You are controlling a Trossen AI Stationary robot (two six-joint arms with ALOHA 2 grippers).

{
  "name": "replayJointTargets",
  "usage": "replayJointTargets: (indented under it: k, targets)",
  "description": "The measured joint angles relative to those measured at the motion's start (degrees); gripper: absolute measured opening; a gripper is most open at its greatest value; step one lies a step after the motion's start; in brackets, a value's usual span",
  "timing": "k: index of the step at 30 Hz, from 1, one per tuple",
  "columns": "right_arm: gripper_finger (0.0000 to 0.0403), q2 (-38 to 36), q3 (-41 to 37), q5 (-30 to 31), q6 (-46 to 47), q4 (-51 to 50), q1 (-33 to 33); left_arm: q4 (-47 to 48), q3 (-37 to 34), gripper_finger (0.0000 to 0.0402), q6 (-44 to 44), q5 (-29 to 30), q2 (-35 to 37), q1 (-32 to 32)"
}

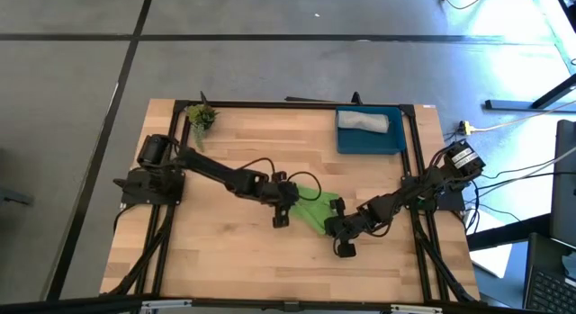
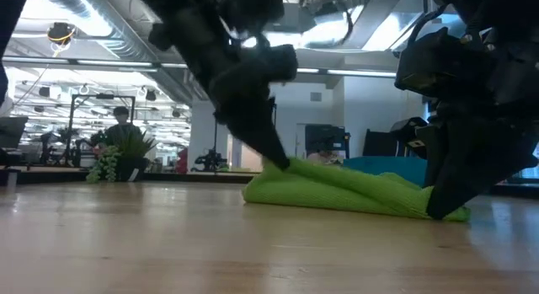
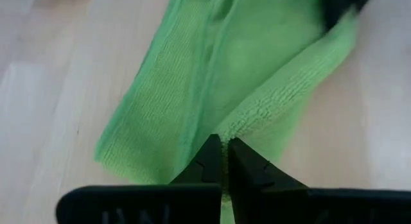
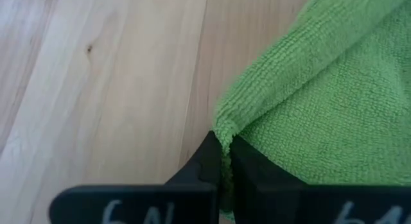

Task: Roll microfiber towels into tight, uniform cylinder then place into a basket
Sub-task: Roll the green micro fiber cloth

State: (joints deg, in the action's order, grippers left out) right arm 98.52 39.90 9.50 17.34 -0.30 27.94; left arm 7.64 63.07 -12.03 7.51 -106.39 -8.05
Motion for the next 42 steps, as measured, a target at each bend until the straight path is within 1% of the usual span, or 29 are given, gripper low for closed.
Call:
replayJointTargets:
  k: [4, 9, 14, 17, 22, 26, 34, 38, 42]
  targets:
    - [0.0011, 0.0, 0.0, 0.0, 0.0, 0.4, 0.0, 0.1, 0.0, 0.0, 0.0, -0.6, -2.2, 1.3]
    - [0.0011, -0.3, -0.1, -0.1, -0.8, 0.3, 0.0, 0.0, 0.0, 0.0, 0.1, -0.6, -4.4, 1.5]
    - [0.0011, -3.4, 0.0, -0.7, -0.9, -2.2, -0.8, -0.1, 0.1, 0.0, 0.2, 0.2, -4.9, 0.9]
    - [0.0012, -5.5, 0.0, -3.2, 1.4, -3.2, -2.5, -0.1, 0.1, 0.0, 0.4, 1.3, -4.9, 0.2]
    - [0.0012, -6.9, 0.0, -10.2, 1.9, -2.1, -6.2, 0.4, 0.1, 0.0, 0.6, 1.9, -5.0, -0.5]
    - [0.0012, -7.0, 0.2, -12.7, 3.2, -1.5, -9.4, 0.7, 0.0, 0.0, 0.6, 3.6, -5.0, -1.1]
    - [0.0012, -9.6, 0.2, -12.9, 3.4, -2.3, -13.3, 1.1, 0.0, 0.0, 0.6, 4.0, -5.0, -1.6]
    - [0.0012, -11.7, 0.2, -11.0, 5.0, -5.6, -15.0, 1.4, 0.0, 0.0, 0.6, 4.1, -5.0, -1.6]
    - [0.0012, -12.2, 0.1, -10.8, 6.5, -9.3, -16.5, 1.7, 0.0, 0.0, 0.6, 4.3, -5.0, -1.7]
